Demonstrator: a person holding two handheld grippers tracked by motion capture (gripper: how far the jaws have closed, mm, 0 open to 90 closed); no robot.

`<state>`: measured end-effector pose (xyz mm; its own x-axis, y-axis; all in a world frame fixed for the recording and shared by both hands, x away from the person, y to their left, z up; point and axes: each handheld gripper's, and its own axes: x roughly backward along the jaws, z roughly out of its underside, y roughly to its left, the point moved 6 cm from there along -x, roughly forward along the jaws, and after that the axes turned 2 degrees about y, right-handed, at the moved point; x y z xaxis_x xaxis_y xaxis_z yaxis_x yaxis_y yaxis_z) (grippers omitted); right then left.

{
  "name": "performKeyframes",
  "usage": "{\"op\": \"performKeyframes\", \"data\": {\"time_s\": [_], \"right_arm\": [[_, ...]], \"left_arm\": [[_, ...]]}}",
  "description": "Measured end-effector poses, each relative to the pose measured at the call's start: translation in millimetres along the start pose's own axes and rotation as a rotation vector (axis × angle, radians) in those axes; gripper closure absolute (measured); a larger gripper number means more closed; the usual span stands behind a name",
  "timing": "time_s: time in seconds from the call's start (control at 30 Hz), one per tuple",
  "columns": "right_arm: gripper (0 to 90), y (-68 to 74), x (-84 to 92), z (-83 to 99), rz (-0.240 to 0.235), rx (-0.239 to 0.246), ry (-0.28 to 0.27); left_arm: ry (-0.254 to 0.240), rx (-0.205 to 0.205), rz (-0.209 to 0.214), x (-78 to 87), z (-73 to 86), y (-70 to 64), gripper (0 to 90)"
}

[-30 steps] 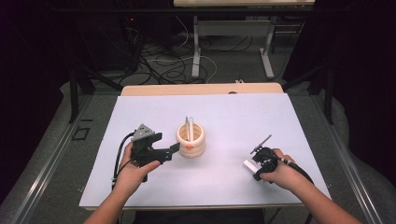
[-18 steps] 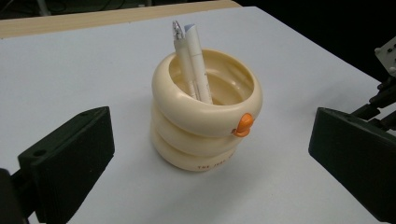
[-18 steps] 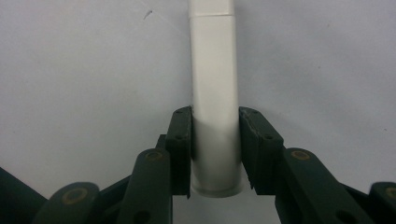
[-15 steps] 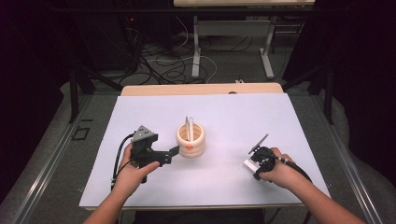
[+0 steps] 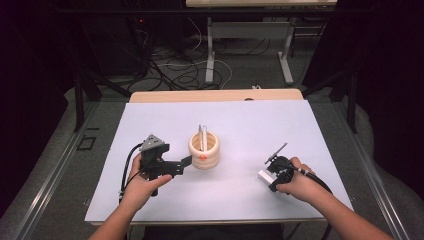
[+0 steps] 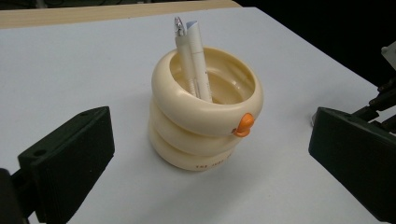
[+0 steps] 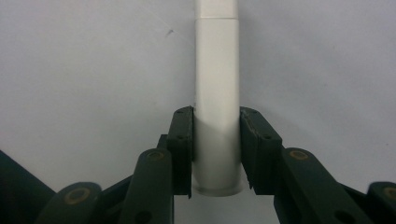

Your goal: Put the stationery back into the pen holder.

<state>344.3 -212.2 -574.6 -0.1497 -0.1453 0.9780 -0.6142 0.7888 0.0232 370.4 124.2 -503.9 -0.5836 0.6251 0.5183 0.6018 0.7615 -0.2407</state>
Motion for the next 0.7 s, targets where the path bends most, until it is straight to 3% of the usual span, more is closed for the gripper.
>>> {"op": "performKeyframes", "data": {"time_s": [0.03,0.17,0.2,0.23,0.3,0.47,0.5,0.63,0.7], "right_arm": [[67.5,1.1,2.1,-1.8,-0.029,0.026,-0.003],[67.5,4.1,10.5,-9.0,0.003,0.07,-0.035],[67.5,8.4,9.1,-12.1,0.004,0.032,-0.092],[67.5,6.5,13.0,-12.8,0.009,0.075,-0.059],[67.5,8.3,14.1,-16.9,0.0,0.091,-0.069],[67.5,11.4,18.6,-27.1,0.044,0.124,-0.115],[67.5,10.2,20.8,-28.9,0.062,0.162,-0.106],[67.4,15.0,23.7,-39.0,0.101,0.221,-0.203],[67.4,17.5,26.9,-42.7,0.124,0.27,-0.223]], "left_arm": [[-0.003,0.005,0.0,0.1,-0.2,0.4,0.1],[0.005,0.004,0.0,1.6,0.0,1.7,0.1],[0.006,0.007,0.003,2.2,0.2,1.0,0.1],[0.006,0.007,0.005,2.6,0.0,0.4,0.1],[0.001,0.0,0.006,3.3,-0.8,0.3,0.1],[0.009,-0.006,0.021,4.1,-1.2,-2.0,0.2],[0.007,-0.008,0.018,3.9,-1.6,-2.5,0.5],[0.014,-0.018,0.035,4.0,-2.6,-4.6,1.8],[0.017,-0.019,0.039,3.8,-2.5,-4.7,2.2]]}}
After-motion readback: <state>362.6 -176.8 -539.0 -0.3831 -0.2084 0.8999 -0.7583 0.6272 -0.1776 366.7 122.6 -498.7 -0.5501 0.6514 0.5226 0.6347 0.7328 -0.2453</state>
